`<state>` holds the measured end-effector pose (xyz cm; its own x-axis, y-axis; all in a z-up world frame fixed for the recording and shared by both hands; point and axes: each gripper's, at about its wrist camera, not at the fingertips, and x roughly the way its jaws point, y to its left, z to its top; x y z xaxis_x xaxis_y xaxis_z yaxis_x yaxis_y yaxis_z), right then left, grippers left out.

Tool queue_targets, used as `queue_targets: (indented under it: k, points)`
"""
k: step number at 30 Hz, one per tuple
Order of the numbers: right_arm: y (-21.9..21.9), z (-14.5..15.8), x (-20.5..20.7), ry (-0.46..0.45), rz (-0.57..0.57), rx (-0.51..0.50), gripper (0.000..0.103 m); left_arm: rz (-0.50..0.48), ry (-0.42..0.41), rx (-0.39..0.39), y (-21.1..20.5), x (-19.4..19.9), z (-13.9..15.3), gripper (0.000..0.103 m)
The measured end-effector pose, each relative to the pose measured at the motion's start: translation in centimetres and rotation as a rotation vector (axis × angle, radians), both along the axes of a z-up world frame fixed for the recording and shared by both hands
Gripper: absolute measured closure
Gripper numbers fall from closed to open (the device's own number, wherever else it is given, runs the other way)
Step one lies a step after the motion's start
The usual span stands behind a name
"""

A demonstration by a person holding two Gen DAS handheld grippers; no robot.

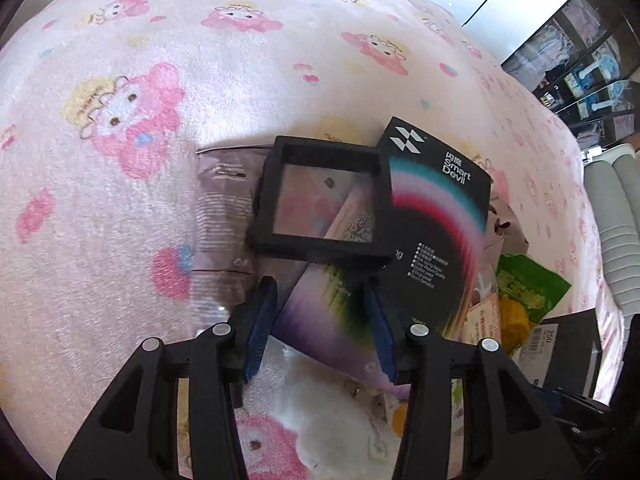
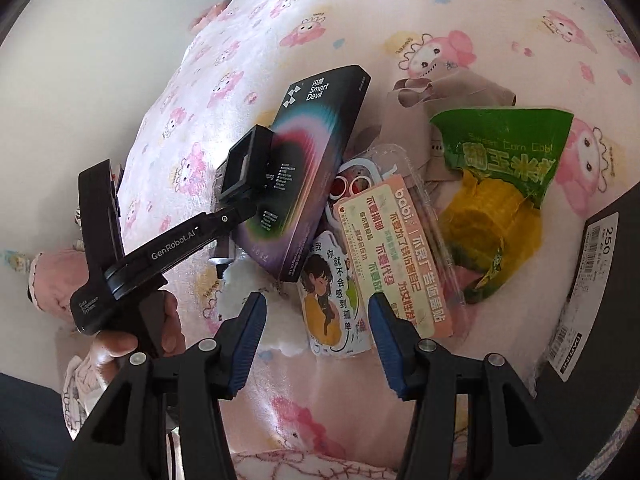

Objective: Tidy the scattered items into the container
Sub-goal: 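Move the left gripper to the black Smart Devil box and grasp it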

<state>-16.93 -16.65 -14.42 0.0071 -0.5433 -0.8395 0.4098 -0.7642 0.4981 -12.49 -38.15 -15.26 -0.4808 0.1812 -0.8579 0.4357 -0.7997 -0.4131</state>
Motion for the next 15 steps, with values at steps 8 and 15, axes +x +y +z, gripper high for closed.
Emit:
queue_targets:
  k: [8,15]
  points:
    - [-1.6,-1.1,-1.7,-0.009,-0.011,-0.022,0.054,-0.066,0.009,0.160,1.2,0.5,-0.6,0.064]
    - [-0.8,-0.6,-0.4,0.038,-0.008,0.001,0.053,-0.139,0.024,0.072,3.7,1.5,0.7,0.066]
